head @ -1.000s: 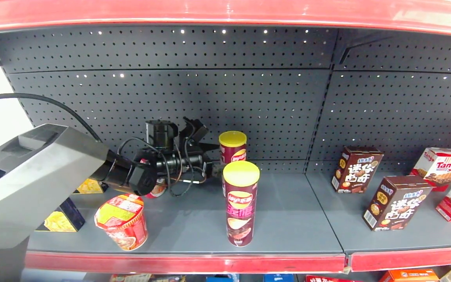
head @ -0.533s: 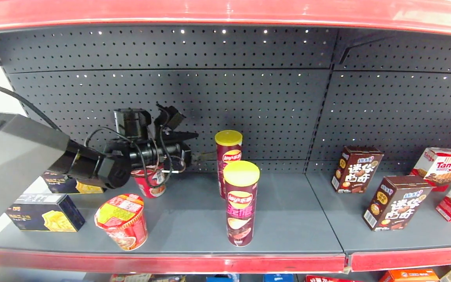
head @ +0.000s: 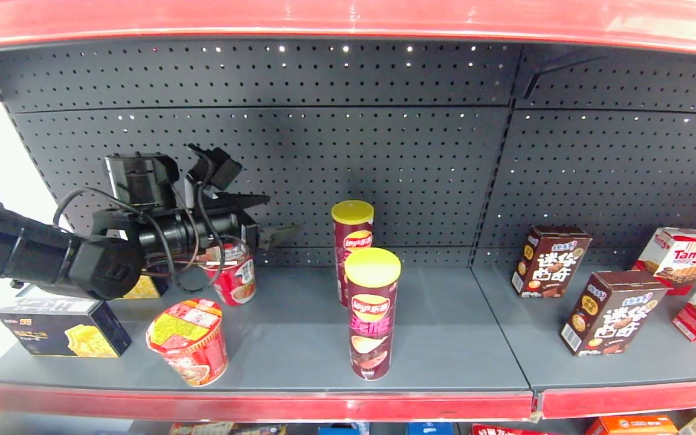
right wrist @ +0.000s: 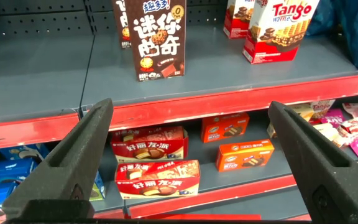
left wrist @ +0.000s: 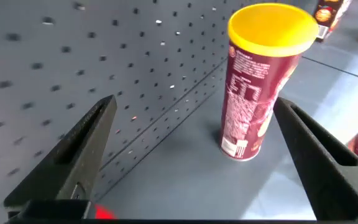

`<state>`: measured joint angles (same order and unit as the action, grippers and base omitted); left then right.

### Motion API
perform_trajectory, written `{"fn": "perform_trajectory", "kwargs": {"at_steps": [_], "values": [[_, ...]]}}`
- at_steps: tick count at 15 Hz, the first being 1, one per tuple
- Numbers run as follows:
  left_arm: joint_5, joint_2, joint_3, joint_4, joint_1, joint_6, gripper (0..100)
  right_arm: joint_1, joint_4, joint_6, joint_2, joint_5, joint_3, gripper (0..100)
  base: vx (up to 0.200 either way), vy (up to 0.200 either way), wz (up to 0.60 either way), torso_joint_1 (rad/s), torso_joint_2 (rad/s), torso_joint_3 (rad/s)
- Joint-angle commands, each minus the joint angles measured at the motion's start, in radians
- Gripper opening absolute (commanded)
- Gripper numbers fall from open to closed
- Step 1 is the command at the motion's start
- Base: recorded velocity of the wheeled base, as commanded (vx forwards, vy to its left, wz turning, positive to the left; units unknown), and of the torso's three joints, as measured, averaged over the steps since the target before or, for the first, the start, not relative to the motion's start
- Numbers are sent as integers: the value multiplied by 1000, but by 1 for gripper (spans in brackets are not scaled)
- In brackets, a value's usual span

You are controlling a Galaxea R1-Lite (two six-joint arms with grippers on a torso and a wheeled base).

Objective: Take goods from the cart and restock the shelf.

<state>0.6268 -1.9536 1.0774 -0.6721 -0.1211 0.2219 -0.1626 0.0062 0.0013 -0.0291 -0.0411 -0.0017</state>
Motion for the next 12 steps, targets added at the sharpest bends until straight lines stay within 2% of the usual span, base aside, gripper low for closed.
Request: {"fn": "perform_trajectory", "kwargs": {"at_steps": [1, 3, 4, 5, 6, 8, 9, 12], "values": [[-25, 145, -103, -1, 47, -1, 100, 0, 0, 0, -2, 0, 0, 100, 0, 0, 0, 0, 0, 0], [-70, 248, -168, 5, 75, -18, 100, 0, 0, 0, -2, 0, 0, 100, 0, 0, 0, 0, 0, 0], [-119, 363, -231, 6, 90, -81, 100, 0, 0, 0, -2, 0, 0, 100, 0, 0, 0, 0, 0, 0], [-137, 400, -254, 6, 90, -101, 100, 0, 0, 0, -2, 0, 0, 100, 0, 0, 0, 0, 0, 0], [-206, 486, -304, 5, 92, -145, 100, 0, 0, 0, -2, 0, 0, 100, 0, 0, 0, 0, 0, 0], [-269, 521, -333, 6, 92, -173, 100, 0, 0, 0, -2, 0, 0, 100, 0, 0, 0, 0, 0, 0], [-332, 544, -363, 6, 92, -176, 100, 0, 0, 0, -2, 0, 0, 100, 0, 0, 0, 0, 0, 0], [-380, 702, -504, 14, 92, -187, 100, 0, 0, 0, -2, 0, 0, 100, 0, 0, 0, 0, 0, 0]]}}
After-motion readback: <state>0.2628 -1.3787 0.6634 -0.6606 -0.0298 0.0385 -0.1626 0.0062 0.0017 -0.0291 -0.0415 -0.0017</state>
